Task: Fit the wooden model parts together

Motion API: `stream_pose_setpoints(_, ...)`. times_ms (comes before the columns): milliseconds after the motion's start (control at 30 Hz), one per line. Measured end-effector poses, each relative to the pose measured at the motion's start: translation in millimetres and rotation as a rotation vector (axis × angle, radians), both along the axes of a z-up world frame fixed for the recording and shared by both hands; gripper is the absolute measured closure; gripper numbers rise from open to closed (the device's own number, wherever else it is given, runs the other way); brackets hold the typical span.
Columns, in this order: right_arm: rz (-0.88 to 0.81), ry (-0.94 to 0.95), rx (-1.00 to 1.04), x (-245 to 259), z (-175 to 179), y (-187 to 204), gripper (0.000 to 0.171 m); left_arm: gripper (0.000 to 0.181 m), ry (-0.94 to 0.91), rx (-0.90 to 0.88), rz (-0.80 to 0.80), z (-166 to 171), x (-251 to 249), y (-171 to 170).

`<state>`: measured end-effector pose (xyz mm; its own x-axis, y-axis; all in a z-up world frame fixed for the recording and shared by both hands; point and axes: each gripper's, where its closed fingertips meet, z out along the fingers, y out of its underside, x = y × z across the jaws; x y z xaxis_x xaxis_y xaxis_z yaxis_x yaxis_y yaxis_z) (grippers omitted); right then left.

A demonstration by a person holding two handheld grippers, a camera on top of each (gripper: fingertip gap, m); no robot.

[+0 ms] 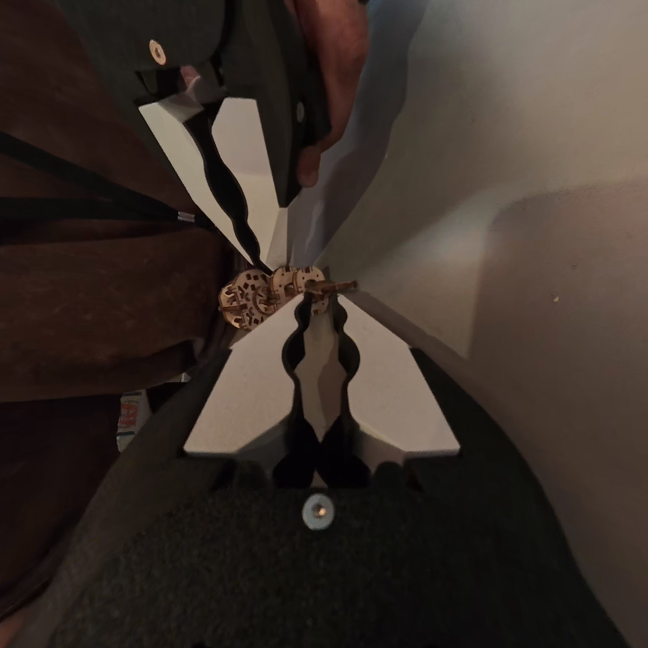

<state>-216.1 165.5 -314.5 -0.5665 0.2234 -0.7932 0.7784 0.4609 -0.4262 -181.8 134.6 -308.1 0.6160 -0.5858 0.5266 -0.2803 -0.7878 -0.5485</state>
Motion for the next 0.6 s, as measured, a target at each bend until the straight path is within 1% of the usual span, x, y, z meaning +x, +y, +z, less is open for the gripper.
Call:
stream_pose_setpoints(367, 0.061, -0.040, -0.035, 7, 4, -5, 0.167, 0.181, -0.002, 0.002, -0.017, 1, 2, -3)
stream_pose_setpoints(600, 0.081, -0.198, -0.174, 16, 22, -9, 0.170, 0.181, -0.020, 0.041, -0.051, 9, 7, -10)
